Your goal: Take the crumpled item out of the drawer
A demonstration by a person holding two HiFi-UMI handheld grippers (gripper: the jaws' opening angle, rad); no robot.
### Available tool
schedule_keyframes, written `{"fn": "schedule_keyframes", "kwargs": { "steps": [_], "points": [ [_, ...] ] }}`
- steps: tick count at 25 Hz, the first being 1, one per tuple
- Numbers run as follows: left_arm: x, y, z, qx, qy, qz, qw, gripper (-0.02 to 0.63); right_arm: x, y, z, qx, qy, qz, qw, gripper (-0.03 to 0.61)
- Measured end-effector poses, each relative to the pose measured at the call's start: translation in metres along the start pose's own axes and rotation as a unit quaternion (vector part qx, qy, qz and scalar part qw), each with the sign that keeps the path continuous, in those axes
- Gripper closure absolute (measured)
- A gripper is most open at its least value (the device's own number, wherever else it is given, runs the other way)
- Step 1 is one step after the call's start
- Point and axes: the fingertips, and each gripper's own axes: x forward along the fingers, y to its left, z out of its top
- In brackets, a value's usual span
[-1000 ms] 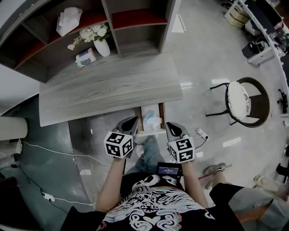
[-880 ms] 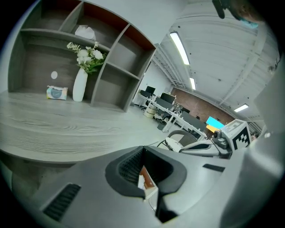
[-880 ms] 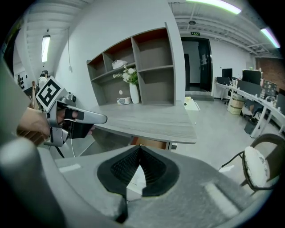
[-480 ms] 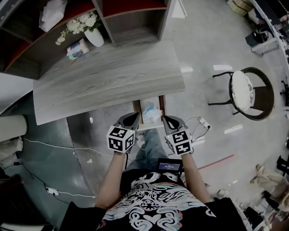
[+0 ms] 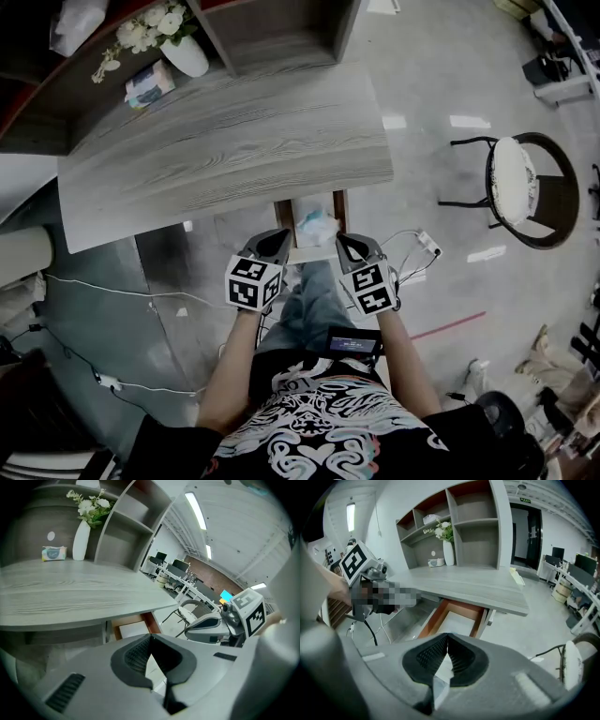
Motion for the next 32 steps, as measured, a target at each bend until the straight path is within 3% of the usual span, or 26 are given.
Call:
{"fn": "schedule_keyframes", "kwargs": {
  "steps": [9,21,32],
  "points": [
    [0.024,0.005,-0.028,-0.015,0.033,0.005,0.9993,0.614,0.028,-0.003,-0.015,-0.032,0.028,0.031,0.999,0.572],
    [0.049,0.013,-0.058,0.002,0.066,0.022,0.9976,0.614,0.069,0.001,-0.040,-0.094,0.072,0.060,0.991,0.570],
    [0.062,0.013,-0.080,0.006,0.085,0.023,0.9961,0.614,0.097,0.000,-0.056,-0.138,0.098,0.062,0.984,0.558]
  ]
}}
